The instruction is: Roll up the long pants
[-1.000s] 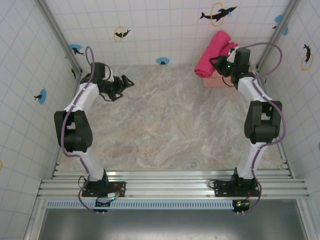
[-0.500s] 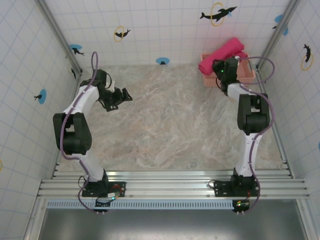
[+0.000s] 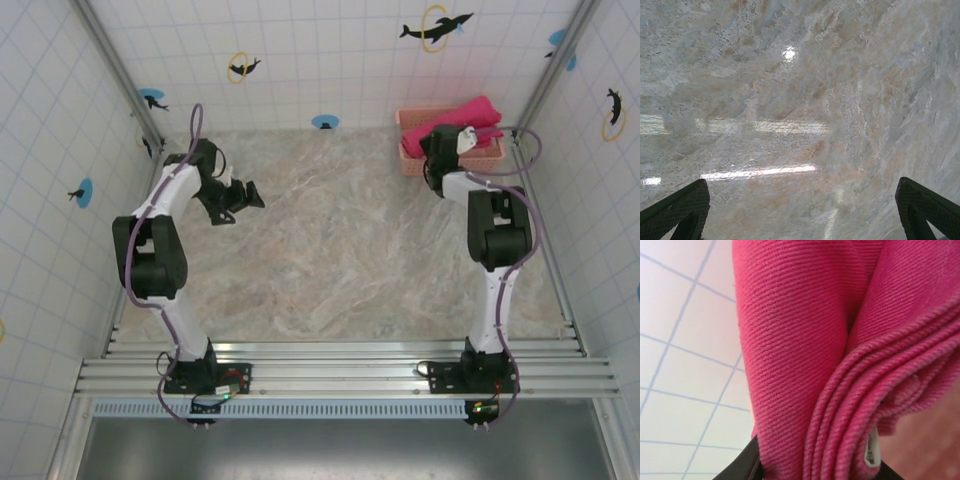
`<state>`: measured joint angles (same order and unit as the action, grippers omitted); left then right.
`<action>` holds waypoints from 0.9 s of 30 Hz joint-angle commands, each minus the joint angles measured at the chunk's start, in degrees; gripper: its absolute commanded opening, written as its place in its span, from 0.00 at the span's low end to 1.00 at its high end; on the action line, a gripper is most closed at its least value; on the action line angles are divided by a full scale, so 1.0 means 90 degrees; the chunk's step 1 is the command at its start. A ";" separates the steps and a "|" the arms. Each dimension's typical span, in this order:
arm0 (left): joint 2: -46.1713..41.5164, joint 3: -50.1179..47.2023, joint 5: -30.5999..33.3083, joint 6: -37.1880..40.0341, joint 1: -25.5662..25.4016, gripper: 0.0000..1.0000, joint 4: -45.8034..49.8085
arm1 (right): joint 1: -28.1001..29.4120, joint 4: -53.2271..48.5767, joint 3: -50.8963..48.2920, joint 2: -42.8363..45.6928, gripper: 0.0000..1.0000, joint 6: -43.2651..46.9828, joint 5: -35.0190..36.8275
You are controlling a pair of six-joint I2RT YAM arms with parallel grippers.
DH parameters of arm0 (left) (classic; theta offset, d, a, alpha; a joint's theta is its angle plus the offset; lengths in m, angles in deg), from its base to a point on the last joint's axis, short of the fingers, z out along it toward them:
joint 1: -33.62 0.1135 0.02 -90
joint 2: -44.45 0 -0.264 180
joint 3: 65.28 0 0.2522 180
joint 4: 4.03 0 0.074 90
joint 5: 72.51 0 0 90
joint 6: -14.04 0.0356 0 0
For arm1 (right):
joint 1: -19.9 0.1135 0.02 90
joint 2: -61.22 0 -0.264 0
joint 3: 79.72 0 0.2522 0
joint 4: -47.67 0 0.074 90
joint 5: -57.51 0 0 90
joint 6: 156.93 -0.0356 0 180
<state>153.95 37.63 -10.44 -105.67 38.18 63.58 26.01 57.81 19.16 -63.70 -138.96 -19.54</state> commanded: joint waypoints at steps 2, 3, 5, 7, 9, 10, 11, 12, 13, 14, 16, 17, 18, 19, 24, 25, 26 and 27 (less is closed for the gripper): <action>0.0185 0.0242 -0.0036 0.0223 0.0018 0.97 0.0424 | 0.0080 0.0425 0.0389 0.0020 0.49 -0.0265 0.0530; 0.0192 0.0242 -0.0027 0.0234 0.0014 0.97 0.0459 | 0.0098 0.0327 0.0395 0.0109 0.55 -0.0120 0.0632; 0.0179 0.0237 -0.0004 0.0261 0.0018 0.97 0.0512 | 0.0055 -0.0037 0.0467 0.0232 0.61 -0.0031 0.0765; 0.0178 0.0238 -0.0002 0.0281 0.0021 0.97 0.0553 | -0.0025 -0.0195 0.0485 0.0348 0.92 0.0053 0.0839; 0.0168 0.0232 -0.0001 0.0302 0.0016 0.98 0.0555 | -0.0063 -0.0658 0.0546 0.0549 0.98 0.0198 0.1007; 0.0159 0.0224 0.0002 0.0303 0.0021 0.97 0.0548 | -0.0058 -0.0815 0.0532 0.0682 0.98 0.0315 0.1132; 0.0159 0.0213 0.0013 0.0303 0.0016 0.98 0.0543 | -0.0073 -0.0984 0.0555 0.0799 0.98 0.0437 0.1189; 0.0149 0.0213 0.0030 0.0299 0.0014 0.97 0.0534 | -0.0073 -0.1329 0.0620 0.0941 0.98 0.0494 0.1282; 0.0142 0.0211 0.0039 0.0290 0.0018 0.98 0.0493 | -0.0064 -0.1609 0.0661 0.1100 0.98 0.0620 0.1378; 0.0122 0.0184 0.0017 0.0297 0.0018 0.97 0.0434 | -0.0054 -0.1785 0.0691 0.1233 0.98 0.0768 0.1429; 0.0076 0.0145 0.0026 0.0307 0.0020 0.97 0.0289 | -0.0052 -0.2181 0.0718 0.1610 0.98 0.1154 0.1518; 0.0054 0.0130 0.0016 0.0327 0.0019 0.98 0.0211 | -0.0039 -0.2368 0.0710 0.1804 0.98 0.1247 0.1576; 0.0028 0.0110 0.0028 0.0372 0.0018 0.98 0.0122 | -0.0052 -0.2544 0.0701 0.2022 0.98 0.1413 0.1580; -0.0016 0.0083 0.0081 0.0424 0.0019 0.97 0.0036 | -0.0062 -0.2594 0.0643 0.2270 0.98 0.1651 0.1526; -0.0577 -0.0532 0.0867 0.1071 0.0021 0.97 -0.0855 | -0.0070 -0.3736 0.0727 0.3252 0.98 0.3328 0.0888; -0.0852 -0.0880 0.1143 0.1242 0.0014 0.97 -0.1234 | -0.0098 -0.4126 0.0711 0.3425 0.98 0.3725 0.0631; -0.1116 -0.1303 0.1438 0.1391 0.0016 0.97 -0.1613 | -0.0129 -0.4412 0.0605 0.3585 0.98 0.3987 0.0430; -0.1431 -0.1784 0.1629 0.1613 0.0021 0.98 -0.2140 | -0.0172 -0.4631 0.0422 0.3792 0.98 0.4403 0.0100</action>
<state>148.20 28.75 -3.55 -97.98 38.18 54.36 25.24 27.49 24.04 -33.32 -112.29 -12.53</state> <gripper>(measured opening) 0.975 0.978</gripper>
